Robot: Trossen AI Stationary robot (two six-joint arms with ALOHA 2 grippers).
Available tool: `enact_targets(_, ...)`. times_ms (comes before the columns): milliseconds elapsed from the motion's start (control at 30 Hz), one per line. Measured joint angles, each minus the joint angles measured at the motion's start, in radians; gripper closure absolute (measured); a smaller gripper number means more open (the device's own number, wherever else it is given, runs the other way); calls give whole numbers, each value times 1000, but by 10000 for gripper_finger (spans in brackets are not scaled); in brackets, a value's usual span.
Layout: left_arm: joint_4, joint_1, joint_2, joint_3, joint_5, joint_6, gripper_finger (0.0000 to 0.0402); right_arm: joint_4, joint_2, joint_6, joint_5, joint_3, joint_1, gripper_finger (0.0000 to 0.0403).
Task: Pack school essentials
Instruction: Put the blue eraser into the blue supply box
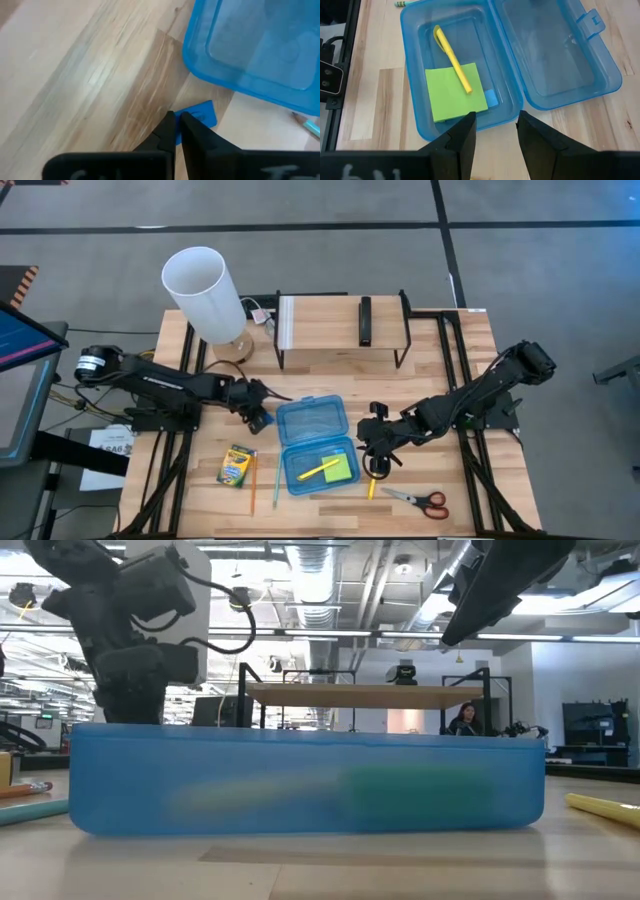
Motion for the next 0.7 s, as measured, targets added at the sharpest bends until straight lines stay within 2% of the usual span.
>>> enact_targets(533, 12, -95, -251, 3, -56, -7, 401, 1, 0, -6, 0, 0, -16, 242)
enact_targets(700, 165, -180, -287, 5, -57, 1, 401, 1, 0, -8, 0, 0, -20, 242)
